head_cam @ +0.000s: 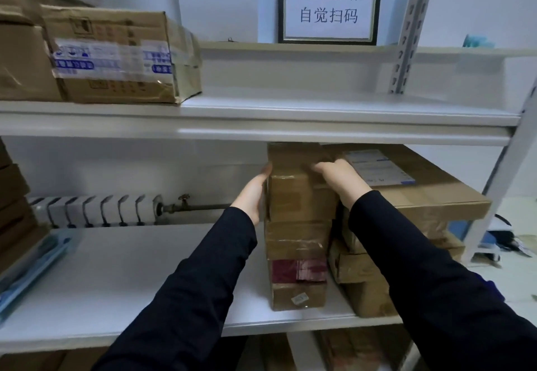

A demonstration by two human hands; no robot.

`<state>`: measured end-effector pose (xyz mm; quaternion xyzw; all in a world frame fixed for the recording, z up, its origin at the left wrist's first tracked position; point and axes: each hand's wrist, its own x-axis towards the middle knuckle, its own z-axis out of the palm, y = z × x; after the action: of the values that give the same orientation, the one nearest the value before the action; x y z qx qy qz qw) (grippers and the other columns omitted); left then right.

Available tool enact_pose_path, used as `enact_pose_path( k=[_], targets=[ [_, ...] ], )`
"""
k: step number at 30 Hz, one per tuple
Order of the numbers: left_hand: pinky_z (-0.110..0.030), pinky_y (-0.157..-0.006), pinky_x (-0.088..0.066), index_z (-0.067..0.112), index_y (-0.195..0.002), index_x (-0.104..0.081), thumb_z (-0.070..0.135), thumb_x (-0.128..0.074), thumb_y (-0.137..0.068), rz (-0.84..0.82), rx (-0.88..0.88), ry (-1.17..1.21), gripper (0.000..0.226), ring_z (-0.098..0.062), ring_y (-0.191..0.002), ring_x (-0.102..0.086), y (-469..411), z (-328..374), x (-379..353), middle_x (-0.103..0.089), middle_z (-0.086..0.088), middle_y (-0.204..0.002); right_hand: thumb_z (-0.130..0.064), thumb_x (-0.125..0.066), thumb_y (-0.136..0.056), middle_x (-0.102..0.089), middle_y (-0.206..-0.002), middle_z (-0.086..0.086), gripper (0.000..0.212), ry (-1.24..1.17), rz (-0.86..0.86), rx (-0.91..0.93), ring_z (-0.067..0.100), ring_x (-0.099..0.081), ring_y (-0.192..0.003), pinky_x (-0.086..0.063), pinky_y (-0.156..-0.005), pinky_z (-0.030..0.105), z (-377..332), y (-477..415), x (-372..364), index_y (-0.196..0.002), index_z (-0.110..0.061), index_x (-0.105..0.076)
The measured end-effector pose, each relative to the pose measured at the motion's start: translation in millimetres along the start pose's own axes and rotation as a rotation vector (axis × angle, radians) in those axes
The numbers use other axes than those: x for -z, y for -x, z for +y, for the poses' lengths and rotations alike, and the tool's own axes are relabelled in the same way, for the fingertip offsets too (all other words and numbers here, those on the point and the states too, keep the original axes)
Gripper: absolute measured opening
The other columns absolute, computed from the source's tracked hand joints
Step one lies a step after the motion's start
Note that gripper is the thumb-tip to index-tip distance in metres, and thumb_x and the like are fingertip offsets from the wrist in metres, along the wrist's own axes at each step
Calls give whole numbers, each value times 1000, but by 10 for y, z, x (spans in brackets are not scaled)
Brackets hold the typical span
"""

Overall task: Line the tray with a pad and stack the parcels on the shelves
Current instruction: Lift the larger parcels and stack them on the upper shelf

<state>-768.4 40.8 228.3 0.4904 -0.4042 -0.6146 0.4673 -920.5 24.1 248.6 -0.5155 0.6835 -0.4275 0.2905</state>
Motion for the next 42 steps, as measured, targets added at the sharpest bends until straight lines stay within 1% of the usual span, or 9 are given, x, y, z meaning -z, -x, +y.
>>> enact_pose_path(
  k=[4,9,12,14,20,24,29,38,42],
  targets=[
    [-36,-62,-50,15,-112,-64,70,-51,-78,-93,94,69,66,-21,-84,-66,-165,-48,24,-70,-6,-95,-17,-55,-94,-46,-137,18,53,-58,48,44,31,-49,-118,-41,-83,29,20,-70,-4,-139,1,-35],
    [-43,-87,-48,16,-103,-66,67,-57,-75,-73,80,254,58,-29,-89,-65,-299,-94,164,-72,-9,-93,-14,-64,-86,-54,-116,13,44,-228,56,147,26,-55,-101,-49,-77,32,-41,-56,-156,-125,-4,-46],
    [-51,-97,-41,20,-106,-60,61,-61,-74,9,57,343,52,-32,-102,-59,-372,-57,336,-65,-10,-107,-22,-54,-92,-58,-106,11,37,-396,34,149,27,-57,-96,-45,-71,32,-89,-31,-278,-123,-3,-51],
    [-54,-98,-42,21,-108,-57,58,-61,-75,52,37,412,49,-33,-108,-57,-392,-67,456,-62,-11,-112,-22,-44,-97,-56,-108,10,37,-444,13,94,26,-54,-101,-43,-78,33,-76,-50,-356,-126,-1,-51],
    [-54,-93,-44,22,-114,-58,63,-49,-80,-11,81,610,54,-35,-107,-57,-380,-189,658,-63,-12,-114,-23,-42,-94,-37,-145,18,52,114,-79,-136,35,-40,-129,-37,-106,42,257,-163,-571,-142,-7,-36],
    [-54,-93,-45,20,-104,-59,64,-44,-83,-72,124,649,51,-37,-105,-57,-324,-254,607,-63,-15,-111,-29,-45,-94,-27,-151,18,58,340,-110,-228,37,-26,-137,-25,-112,42,418,-123,-586,-145,-6,-30],
    [-56,-96,-41,20,-106,-59,66,-43,-83,-122,154,629,54,-38,-106,-56,-290,-281,526,-61,-16,-114,-24,-51,-84,-49,-132,17,59,51,-72,-246,36,-50,-118,-43,-102,48,526,-181,-584,-138,-3,-39],
    [-55,-91,-45,20,-110,-58,65,-42,-83,-141,102,686,54,-38,-108,-55,-227,-244,629,-60,-17,-117,-23,-50,-88,-41,-140,19,52,-176,35,-234,38,-42,-125,-41,-103,49,495,-125,-559,-134,0,-43],
    [-55,-91,-45,20,-112,-57,63,-44,-83,-137,99,690,54,-38,-110,-55,-200,-238,704,-59,-16,-119,-55,-63,-52,-53,-132,11,91,-370,-37,-252,38,-51,-117,-46,-97,55,567,-220,-598,-132,-15,-50]
  ],
)
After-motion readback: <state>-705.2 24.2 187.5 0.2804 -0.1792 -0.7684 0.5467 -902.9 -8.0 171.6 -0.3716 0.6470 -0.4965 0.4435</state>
